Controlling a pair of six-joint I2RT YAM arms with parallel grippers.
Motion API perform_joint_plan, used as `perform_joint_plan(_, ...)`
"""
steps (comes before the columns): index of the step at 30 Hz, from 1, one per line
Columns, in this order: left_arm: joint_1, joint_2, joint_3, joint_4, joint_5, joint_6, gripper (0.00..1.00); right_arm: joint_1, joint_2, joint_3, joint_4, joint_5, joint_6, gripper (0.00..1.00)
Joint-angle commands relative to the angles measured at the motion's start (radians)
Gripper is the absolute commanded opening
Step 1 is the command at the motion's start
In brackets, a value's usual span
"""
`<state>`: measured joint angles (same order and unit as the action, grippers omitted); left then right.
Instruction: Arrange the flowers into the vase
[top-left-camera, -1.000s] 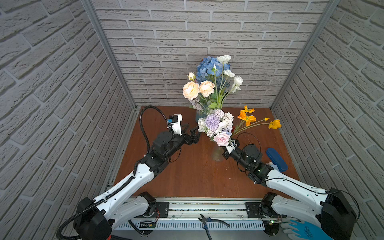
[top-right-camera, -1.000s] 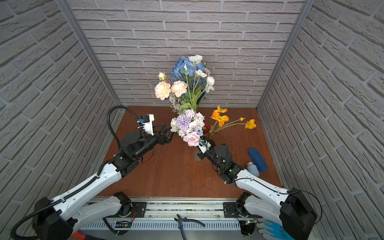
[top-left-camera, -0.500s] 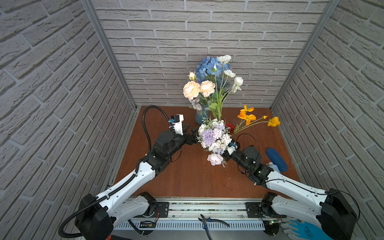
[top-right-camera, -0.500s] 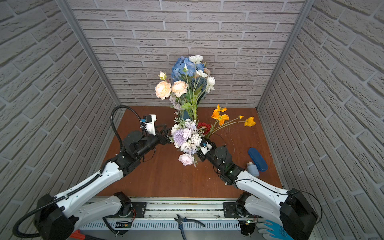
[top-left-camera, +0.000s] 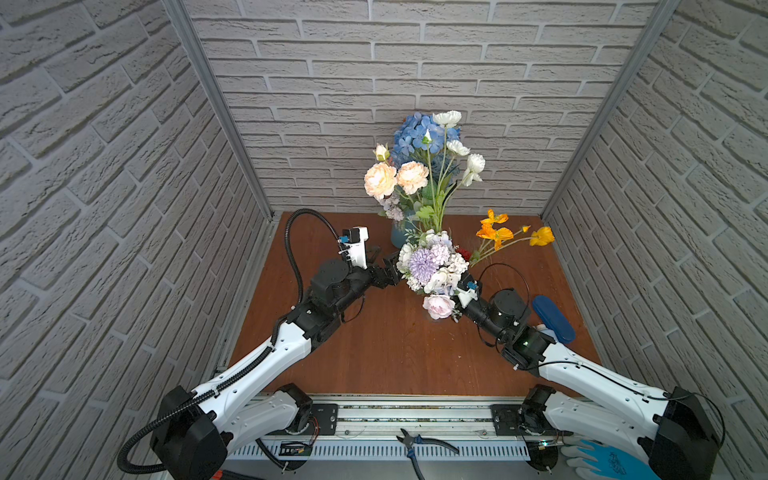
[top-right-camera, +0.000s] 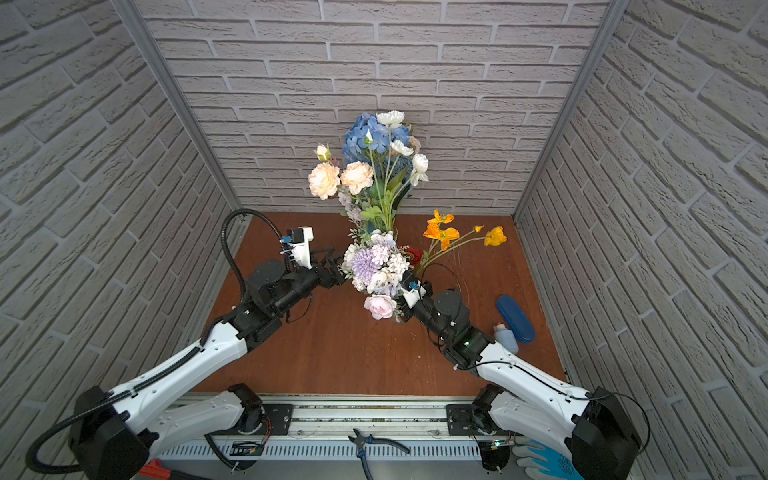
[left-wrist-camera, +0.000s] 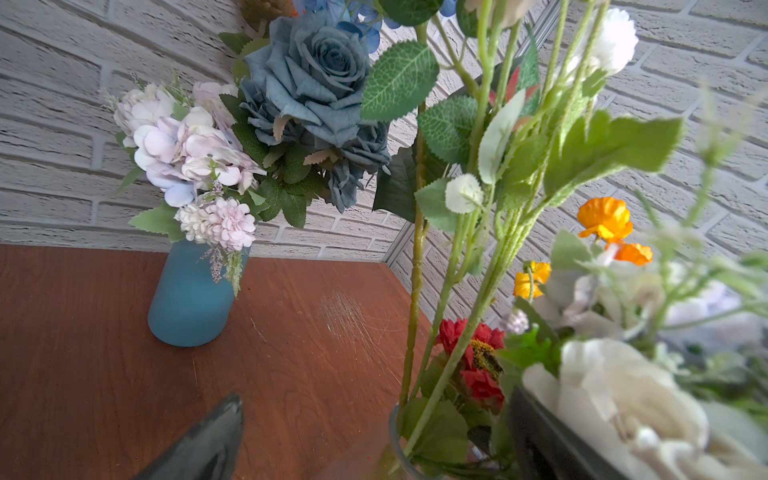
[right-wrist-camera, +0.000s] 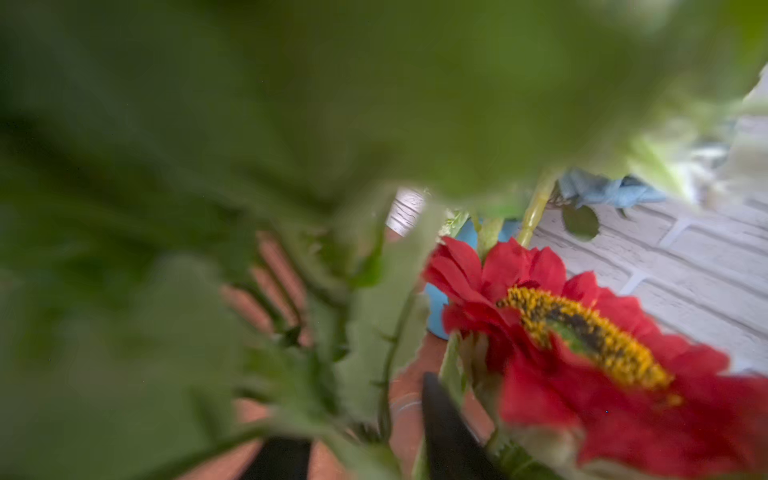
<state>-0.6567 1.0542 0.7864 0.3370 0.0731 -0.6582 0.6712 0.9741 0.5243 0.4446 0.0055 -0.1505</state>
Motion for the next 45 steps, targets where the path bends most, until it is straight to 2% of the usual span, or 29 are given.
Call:
perform_joint_plan(1,-0.004,0.000,0.029,0.044,0.008,0.006,0.98,-0.003,-0.009,0.029,0.014,0.020,0.013,0.18)
perform_joint_plan(8,-0.004,-0.026,0.018,0.025,-0.012,0.017,0.98,-0.004,-0.029,-0.019,0.001,0.115,-0.022,0.14)
perform_joint_plan(15,-0.005,-0.030,0.015,0.025,-0.017,0.016,0.98,-0.004,-0.008,-0.044,-0.034,0.123,-0.007,0.15)
perform_joint_plan(17,-0.005,-0.034,0.014,0.023,-0.018,0.017,0.98,-0.004,-0.014,-0.043,-0.042,0.123,0.001,0.20)
perform_joint_plan(20,-0.004,-0.041,0.012,0.019,-0.022,0.019,0.98,-0.003,-0.040,-0.020,-0.072,0.107,0.005,0.38)
perform_joint_plan(22,-0.004,-0.042,0.010,0.018,-0.026,0.021,0.98,-0.003,-0.058,0.014,-0.109,0.080,0.002,0.41)
perform_joint_plan(36,-0.005,-0.059,-0.003,0.014,-0.035,0.020,0.98,0.002,-0.003,0.083,-0.069,-0.022,0.023,0.36)
perform_joint_plan(39,-0.005,-0.056,-0.004,0.016,-0.034,0.018,0.98,0.012,0.006,0.093,-0.083,-0.029,0.011,0.39)
perform_joint_plan(45,-0.005,-0.043,-0.012,0.035,-0.034,0.014,0.98,0.028,-0.067,0.095,-0.226,0.080,-0.024,0.39)
